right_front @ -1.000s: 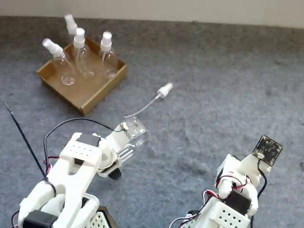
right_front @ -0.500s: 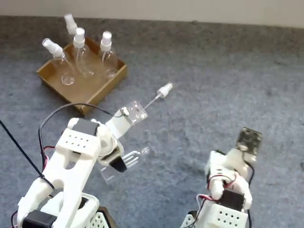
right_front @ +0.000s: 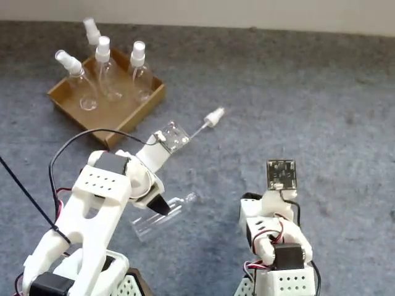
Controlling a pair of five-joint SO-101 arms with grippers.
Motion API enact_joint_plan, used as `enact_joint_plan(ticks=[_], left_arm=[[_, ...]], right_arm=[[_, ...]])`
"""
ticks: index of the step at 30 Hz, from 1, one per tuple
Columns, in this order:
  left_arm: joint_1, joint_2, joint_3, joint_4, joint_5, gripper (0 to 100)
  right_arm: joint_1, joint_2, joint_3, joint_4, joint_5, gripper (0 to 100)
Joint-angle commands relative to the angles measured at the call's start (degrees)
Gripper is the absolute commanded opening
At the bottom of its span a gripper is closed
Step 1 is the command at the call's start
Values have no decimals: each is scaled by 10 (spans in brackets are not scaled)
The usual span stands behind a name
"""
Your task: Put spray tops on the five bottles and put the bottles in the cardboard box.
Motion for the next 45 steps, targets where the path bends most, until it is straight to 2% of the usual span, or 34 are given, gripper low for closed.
enact_joint_plan(ticks=[1, 45], left_arm=[[2, -2, 1, -10, 27, 345], [2, -2, 30, -11, 28, 345]], right_arm=[[-6, -7, 83, 3, -2, 5], [-6, -7, 83, 3, -2, 5]])
